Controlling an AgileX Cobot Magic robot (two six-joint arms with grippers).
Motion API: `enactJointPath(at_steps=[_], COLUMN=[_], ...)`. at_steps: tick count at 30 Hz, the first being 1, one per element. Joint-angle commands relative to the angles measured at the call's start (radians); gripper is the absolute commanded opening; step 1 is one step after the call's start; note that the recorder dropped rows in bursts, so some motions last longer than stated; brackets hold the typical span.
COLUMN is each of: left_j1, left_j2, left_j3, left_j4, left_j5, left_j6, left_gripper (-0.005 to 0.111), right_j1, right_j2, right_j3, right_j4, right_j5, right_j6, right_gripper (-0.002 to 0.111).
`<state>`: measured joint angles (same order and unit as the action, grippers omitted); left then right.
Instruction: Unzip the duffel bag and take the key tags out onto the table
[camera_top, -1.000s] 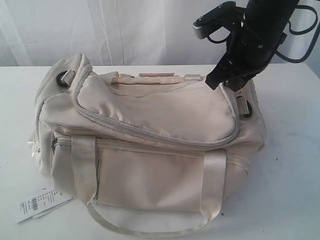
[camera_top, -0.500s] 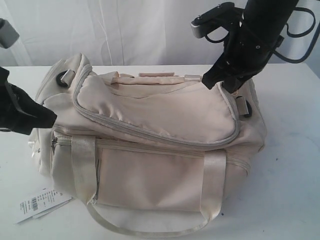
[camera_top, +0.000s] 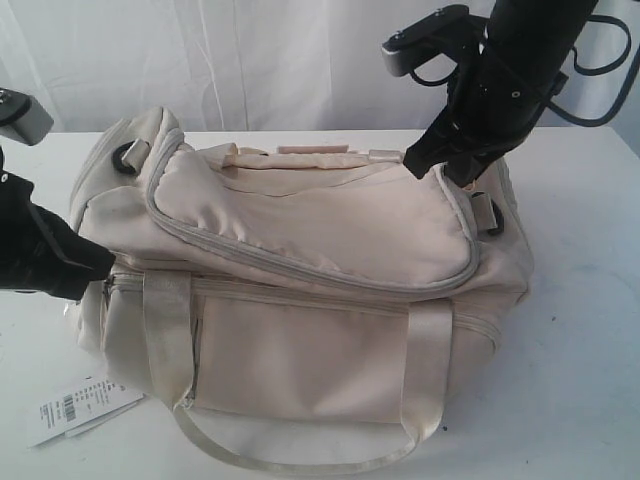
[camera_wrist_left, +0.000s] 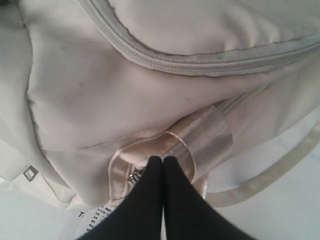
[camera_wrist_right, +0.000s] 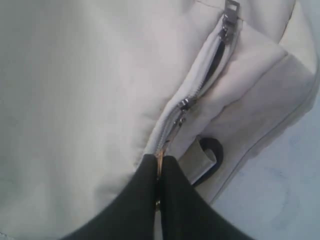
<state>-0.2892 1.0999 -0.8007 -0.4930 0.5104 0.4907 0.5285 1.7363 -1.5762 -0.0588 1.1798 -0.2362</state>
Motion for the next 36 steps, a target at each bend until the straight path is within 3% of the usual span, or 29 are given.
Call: enactJointPath(at_steps=[1,36], left_j1=[-0.003,-0.003], left_j2=[-0.004,-0.006], left_j3=[0.005,0.002], left_j4=[-0.019,-0.054], left_j5=[0.008,0.013], left_j6=[0.006,0.006], left_gripper=[0.0,0.0], right_j1=[0.0,0.0], right_j2=[-0.041,-0.258], right_j3=[0.059,0.364], right_j4=[0.015,0.153], right_j5=[0.041,0.041], right_j6=[-0.021,-0.03], right_gripper=[0.0,0.0])
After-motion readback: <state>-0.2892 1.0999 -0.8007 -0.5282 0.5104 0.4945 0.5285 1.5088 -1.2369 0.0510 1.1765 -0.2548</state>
